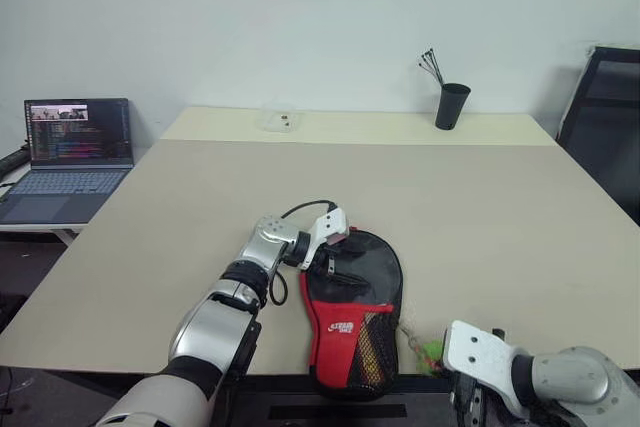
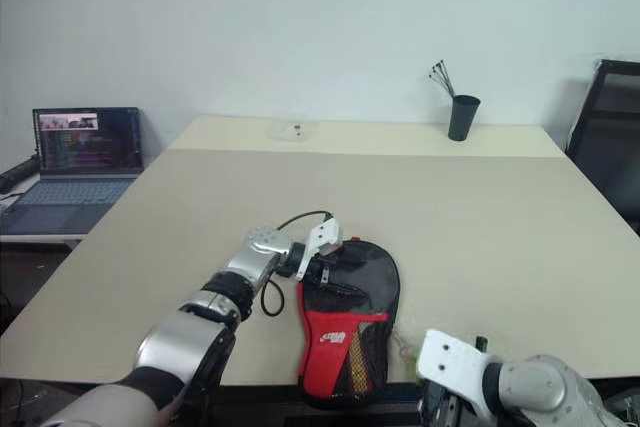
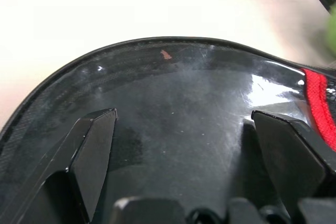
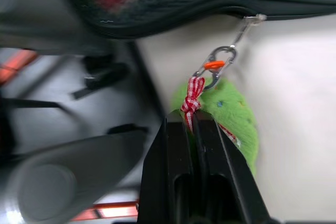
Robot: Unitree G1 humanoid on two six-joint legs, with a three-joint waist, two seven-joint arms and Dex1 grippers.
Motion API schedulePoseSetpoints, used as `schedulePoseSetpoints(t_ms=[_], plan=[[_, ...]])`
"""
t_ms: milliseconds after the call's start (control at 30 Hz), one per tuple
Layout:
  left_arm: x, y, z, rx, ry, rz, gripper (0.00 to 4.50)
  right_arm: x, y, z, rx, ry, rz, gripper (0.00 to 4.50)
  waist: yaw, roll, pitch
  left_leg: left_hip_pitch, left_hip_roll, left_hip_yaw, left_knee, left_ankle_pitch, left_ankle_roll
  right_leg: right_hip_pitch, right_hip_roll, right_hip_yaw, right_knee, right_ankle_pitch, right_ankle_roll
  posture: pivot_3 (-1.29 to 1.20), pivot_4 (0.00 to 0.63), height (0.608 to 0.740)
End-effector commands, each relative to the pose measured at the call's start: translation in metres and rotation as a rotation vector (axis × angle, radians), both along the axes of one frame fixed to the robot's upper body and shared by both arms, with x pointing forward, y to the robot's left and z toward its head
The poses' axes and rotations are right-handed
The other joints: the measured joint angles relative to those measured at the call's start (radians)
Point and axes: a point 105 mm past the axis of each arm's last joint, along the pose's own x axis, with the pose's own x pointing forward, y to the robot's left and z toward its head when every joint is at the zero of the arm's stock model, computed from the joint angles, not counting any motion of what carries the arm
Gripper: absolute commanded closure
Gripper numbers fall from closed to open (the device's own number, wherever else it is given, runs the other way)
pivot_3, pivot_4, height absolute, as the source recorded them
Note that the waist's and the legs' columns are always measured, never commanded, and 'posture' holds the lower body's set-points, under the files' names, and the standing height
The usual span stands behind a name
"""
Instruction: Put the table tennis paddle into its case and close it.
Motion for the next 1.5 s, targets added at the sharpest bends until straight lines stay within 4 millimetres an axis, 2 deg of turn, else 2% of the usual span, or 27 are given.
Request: schedulePoseSetpoints(t_ms=[33, 333, 567, 667, 867, 900, 1067, 1133, 1233, 1367, 1500], plan=[[-0.007, 0.010, -0.025, 0.092, 0.073, 0.013, 0.00, -0.023, 0.015, -0.002, 0.070, 0.103, 0.096, 4.49, -0.002, 0.000, 0.000, 0.000, 0.000, 0.000, 0.000, 0.000, 0.000, 0.000, 0.000, 0.000, 0.000, 0.000, 0.000, 0.00, 0.150, 0.740], [-0.005, 0.015, -0.024, 0.101, 0.066, 0.028, 0.00, -0.044, 0.024, 0.000, 0.157, 0.218, 0.167, 4.49, -0.011, 0.000, 0.000, 0.002, 0.005, -0.003, 0.009, 0.000, 0.000, 0.001, 0.003, 0.000, 0.004, 0.001, -0.005, 0.00, 0.150, 0.740], [-0.005, 0.014, -0.023, 0.095, 0.059, 0.027, 0.00, -0.033, 0.023, 0.007, 0.181, 0.147, 0.098, 4.49, -0.011, 0.000, 0.000, 0.001, 0.005, -0.002, 0.009, -0.001, 0.000, 0.001, 0.003, 0.002, 0.003, 0.002, -0.003, 0.00, 0.150, 0.740], [-0.005, 0.014, -0.022, 0.092, 0.057, 0.028, 0.00, -0.033, 0.027, 0.017, 0.226, 0.160, 0.118, 3.79, -0.011, 0.000, 0.000, 0.001, 0.005, -0.002, 0.010, -0.001, 0.000, 0.001, 0.003, 0.002, 0.004, 0.002, -0.004, 0.00, 0.150, 0.740], [-0.004, 0.012, -0.020, 0.085, 0.049, 0.029, 0.00, -0.024, 0.034, 0.052, 0.399, 0.162, 0.069, 1.77, -0.011, -0.001, 0.000, 0.001, 0.006, -0.002, 0.010, -0.001, 0.000, 0.001, 0.003, 0.003, 0.004, 0.002, -0.004, 0.00, 0.150, 0.740], [-0.003, 0.012, -0.020, 0.085, 0.048, 0.030, 0.00, -0.022, 0.033, 0.059, 0.423, 0.164, 0.056, 1.77, -0.011, -0.001, 0.000, 0.001, 0.006, -0.002, 0.011, -0.001, 0.000, 0.002, 0.003, 0.004, 0.004, 0.002, -0.004, 0.00, 0.150, 0.740], [0.001, 0.014, -0.014, 0.063, 0.029, 0.055, 0.00, 0.012, 0.018, 0.085, 0.531, 0.145, -0.079, 1.77, -0.011, -0.001, 0.000, 0.001, 0.006, -0.001, 0.011, -0.001, 0.000, 0.002, 0.003, 0.006, 0.003, 0.002, -0.004, 0.00, 0.150, 0.740], [0.003, 0.015, -0.012, 0.054, 0.024, 0.065, 0.00, 0.023, 0.016, 0.090, 0.546, 0.125, -0.111, 1.77, -0.011, -0.001, 0.000, 0.001, 0.006, -0.001, 0.011, 0.000, 0.000, 0.001, 0.003, 0.007, 0.003, 0.003, -0.005, 0.00, 0.150, 0.740], [0.007, 0.018, -0.003, 0.011, 0.005, 0.091, 0.00, 0.055, 0.013, 0.094, 0.564, 0.031, -0.186, 1.77, -0.014, -0.001, 0.000, 0.001, 0.006, 0.000, 0.011, 0.000, 0.000, 0.001, 0.004, 0.008, 0.003, 0.003, -0.005, 0.00, 0.150, 0.740], [0.015, 0.023, 0.024, -0.113, -0.035, 0.136, 0.00, 0.107, 0.012, 0.092, 0.590, -0.081, -0.292, 1.77, -0.025, -0.002, 0.002, 0.001, 0.006, 0.000, 0.011, 0.000, 0.000, -0.001, 0.007, 0.010, 0.004, 0.006, -0.002, 0.00, 0.150, 0.740], [0.020, 0.042, 0.053, -0.225, -0.037, 0.207, 0.00, 0.143, 0.015, 0.091, 0.604, -0.123, -0.322, 1.77, -0.033, -0.001, 0.005, -0.004, 0.006, 0.001, 0.011, 0.000, 0.000, -0.006, 0.009, 0.010, 0.005, 0.007, -0.001, 0.00, 0.150, 0.740]])
